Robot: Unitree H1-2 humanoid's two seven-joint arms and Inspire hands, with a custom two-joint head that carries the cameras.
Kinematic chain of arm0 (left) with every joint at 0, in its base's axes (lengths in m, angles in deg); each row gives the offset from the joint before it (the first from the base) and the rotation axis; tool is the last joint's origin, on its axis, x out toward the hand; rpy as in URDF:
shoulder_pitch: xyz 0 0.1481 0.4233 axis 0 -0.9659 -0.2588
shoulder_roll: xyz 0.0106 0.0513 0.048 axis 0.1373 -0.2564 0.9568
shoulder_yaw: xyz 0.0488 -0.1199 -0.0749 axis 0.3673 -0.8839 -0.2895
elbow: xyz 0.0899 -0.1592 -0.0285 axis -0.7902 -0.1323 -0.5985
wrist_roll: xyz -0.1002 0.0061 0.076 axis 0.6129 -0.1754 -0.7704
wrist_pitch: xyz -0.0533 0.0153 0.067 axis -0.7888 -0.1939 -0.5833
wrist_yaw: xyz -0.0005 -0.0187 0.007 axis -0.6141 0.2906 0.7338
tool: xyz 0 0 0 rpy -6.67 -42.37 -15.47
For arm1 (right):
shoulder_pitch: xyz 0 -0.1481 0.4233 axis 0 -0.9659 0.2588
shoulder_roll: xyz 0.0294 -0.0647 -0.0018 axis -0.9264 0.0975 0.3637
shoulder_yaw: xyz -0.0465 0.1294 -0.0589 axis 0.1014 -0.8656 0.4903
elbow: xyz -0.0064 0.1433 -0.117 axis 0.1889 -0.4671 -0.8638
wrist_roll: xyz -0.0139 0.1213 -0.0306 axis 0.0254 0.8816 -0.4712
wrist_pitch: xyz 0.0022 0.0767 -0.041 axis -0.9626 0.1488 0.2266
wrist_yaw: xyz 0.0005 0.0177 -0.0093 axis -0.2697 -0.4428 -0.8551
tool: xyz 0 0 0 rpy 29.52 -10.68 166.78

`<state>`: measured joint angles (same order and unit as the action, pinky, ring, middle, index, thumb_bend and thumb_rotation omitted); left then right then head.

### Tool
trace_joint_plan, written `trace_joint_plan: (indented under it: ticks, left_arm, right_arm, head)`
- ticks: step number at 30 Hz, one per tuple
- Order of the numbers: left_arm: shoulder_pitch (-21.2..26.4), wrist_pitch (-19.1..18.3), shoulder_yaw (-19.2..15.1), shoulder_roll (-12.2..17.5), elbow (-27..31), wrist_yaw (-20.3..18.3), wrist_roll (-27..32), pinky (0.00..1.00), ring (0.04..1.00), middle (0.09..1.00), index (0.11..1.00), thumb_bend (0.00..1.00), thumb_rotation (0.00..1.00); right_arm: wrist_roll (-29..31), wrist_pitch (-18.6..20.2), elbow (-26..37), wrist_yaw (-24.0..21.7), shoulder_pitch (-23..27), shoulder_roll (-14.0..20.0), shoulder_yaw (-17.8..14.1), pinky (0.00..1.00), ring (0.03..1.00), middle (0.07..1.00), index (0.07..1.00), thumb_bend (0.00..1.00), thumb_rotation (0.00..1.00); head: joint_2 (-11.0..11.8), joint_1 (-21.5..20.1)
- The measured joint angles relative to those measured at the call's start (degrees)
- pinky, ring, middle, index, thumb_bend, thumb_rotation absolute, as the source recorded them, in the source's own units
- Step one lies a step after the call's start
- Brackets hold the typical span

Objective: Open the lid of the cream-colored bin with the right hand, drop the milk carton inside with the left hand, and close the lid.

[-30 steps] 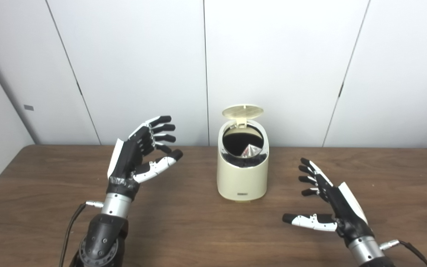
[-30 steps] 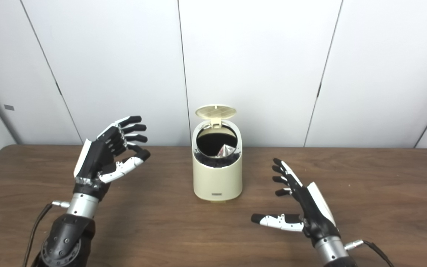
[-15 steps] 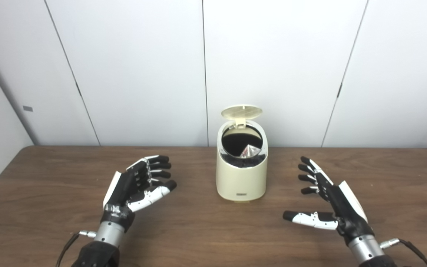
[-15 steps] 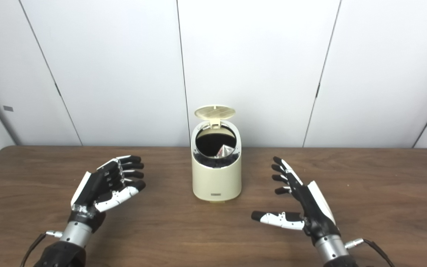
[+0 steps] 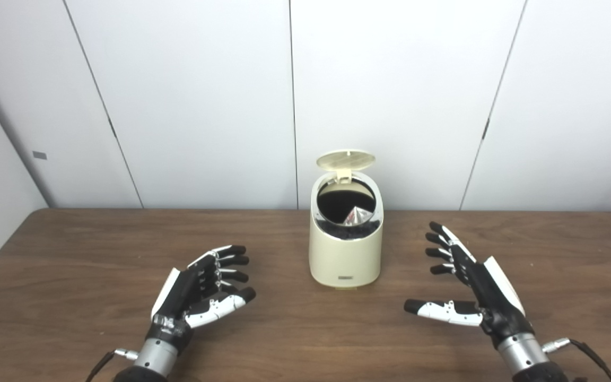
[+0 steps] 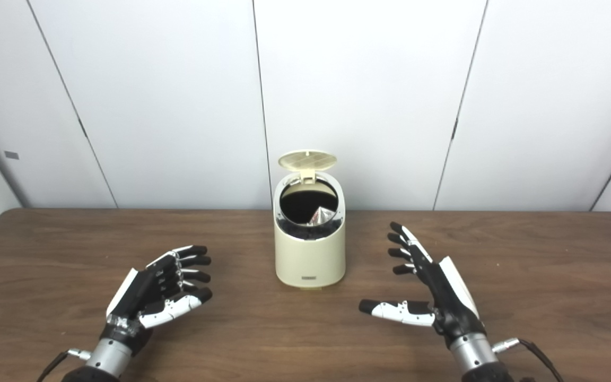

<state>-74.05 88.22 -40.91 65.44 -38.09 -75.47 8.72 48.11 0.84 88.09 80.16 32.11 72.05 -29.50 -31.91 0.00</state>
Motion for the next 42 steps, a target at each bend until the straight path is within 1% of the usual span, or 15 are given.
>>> trace_joint_plan:
  ticks: [2, 5, 9, 10, 12, 15, 16, 19, 24, 27, 30, 35, 37, 39, 42]
  left_arm:
    - [0.0, 1.5, 0.1, -0.1, -1.0, -0.4, -0.3, 0.53, 0.64, 0.74, 0.782, 0.67, 0.1]
    - [-0.6, 3.0, 0.1, -0.2, -1.7, -0.4, -0.7, 0.53, 0.641, 0.739, 0.78, 0.67, 0.1]
    - [-0.9, 3.4, 0.1, -0.7, -2.2, -0.3, -0.8, 0.53, 0.64, 0.737, 0.78, 0.66, 0.09]
    - [-0.9, 3.7, 0.1, -0.8, -2.3, -0.3, -0.9, 0.53, 0.64, 0.735, 0.774, 0.66, 0.08]
    - [-0.9, 4.6, 0.1, -0.9, -2.4, -0.3, -1.0, 0.53, 0.64, 0.735, 0.773, 0.66, 0.07]
    - [-0.9, 5.1, 0.0, -1.1, -3.0, -0.3, -1.2, 0.53, 0.638, 0.733, 0.767, 0.66, 0.06]
    - [-0.9, 5.1, 0.0, -1.2, -3.2, -0.2, -1.3, 0.53, 0.639, 0.733, 0.766, 0.66, 0.05]
    - [-1.0, 5.1, -0.1, -1.4, -3.3, -0.1, -2.0, 0.52, 0.635, 0.734, 0.766, 0.66, 0.06]
    - [-1.0, 5.4, -0.2, -1.5, -3.5, -0.3, -1.9, 0.52, 0.638, 0.732, 0.766, 0.66, 0.08]
    - [-1.0, 5.4, -0.3, -1.5, -3.5, -0.5, -1.9, 0.52, 0.636, 0.73, 0.763, 0.66, 0.05]
    - [-1.0, 5.4, -0.4, -1.5, -3.6, -0.7, -1.8, 0.52, 0.636, 0.731, 0.764, 0.66, 0.05]
    - [-1.0, 5.4, -0.4, -1.5, -3.6, -0.7, -1.9, 0.52, 0.639, 0.735, 0.761, 0.66, 0.05]
    - [-1.0, 5.5, -0.4, -1.5, -3.6, -0.7, -1.9, 0.52, 0.639, 0.734, 0.757, 0.66, 0.03]
    - [-1.0, 5.4, -0.4, -1.5, -3.6, -0.6, -1.9, 0.53, 0.639, 0.731, 0.759, 0.66, 0.04]
    - [-1.0, 5.4, -0.5, -1.6, -3.6, -0.6, -2.0, 0.53, 0.638, 0.728, 0.759, 0.66, 0.03]
  right_arm:
    - [0.3, -0.6, -0.2, 0.0, 0.8, 0.2, -0.1, 0.71, 0.843, 0.899, 0.923, 0.78, 0.46]
    - [-0.6, -0.9, -0.3, 0.0, 3.0, 0.9, 0.0, 0.66, 0.813, 0.882, 0.903, 0.74, 0.45]
    - [-1.1, 1.3, -0.3, -0.5, 8.1, 2.0, -0.2, 0.7, 0.815, 0.866, 0.883, 0.73, 0.44]
    - [-1.0, 2.0, -0.3, -0.7, 9.5, 2.0, -0.2, 0.71, 0.822, 0.881, 0.881, 0.75, 0.48]
    - [-0.9, 2.5, -0.6, -1.3, 12.2, 2.0, 0.0, 0.71, 0.824, 0.886, 0.88, 0.75, 0.49]
    - [-0.6, 2.8, -2.5, -2.2, 15.6, 2.1, 0.2, 0.75, 0.858, 0.875, 0.874, 0.78, 0.53]
    - [-0.7, 3.2, -2.8, -2.4, 16.7, 2.2, 0.3, 0.75, 0.853, 0.873, 0.877, 0.77, 0.54]
    - [-1.7, 4.0, -3.3, -3.4, 19.6, 2.7, 1.0, 0.78, 0.849, 0.851, 0.862, 0.74, 0.53]
    - [-1.9, 4.6, -5.1, -4.5, 23.2, 3.6, 1.8, 0.76, 0.843, 0.842, 0.852, 0.72, 0.51]
    - [-3.5, 4.8, -6.3, -4.8, 23.9, 4.2, 3.1, 0.76, 0.857, 0.853, 0.855, 0.7, 0.54]
    - [-5.2, 5.0, -6.8, -5.1, 24.1, 4.4, 4.3, 0.75, 0.873, 0.876, 0.862, 0.7, 0.56]
    - [-7.8, 7.8, -7.0, -7.2, 26.0, 4.5, 6.4, 0.81, 0.901, 0.908, 0.879, 0.69, 0.58]
    - [-8.3, 8.0, -7.2, -8.1, 27.2, 4.6, 7.0, 0.8, 0.892, 0.888, 0.881, 0.69, 0.59]
    - [-9.6, 7.9, -7.2, -9.1, 28.4, 5.2, 8.6, 0.79, 0.884, 0.871, 0.867, 0.68, 0.59]
    - [-11.5, 7.9, -7.1, -10.7, 30.2, 6.0, 10.4, 0.78, 0.878, 0.856, 0.852, 0.68, 0.58]
  head:
    - [0.3, -0.1]
    - [0.5, -0.3]
    - [0.6, -0.4]
    - [0.8, -0.7]
    - [0.9, -0.8]
    - [0.8, -0.7]
    - [0.8, -0.7]
    - [0.8, -0.6]
    - [0.8, -0.4]
    - [0.9, -0.2]
    - [0.9, -0.1]
    - [0.8, -0.1]
    - [0.8, -0.1]
    - [0.8, -0.1]
    - [0.8, -0.1]
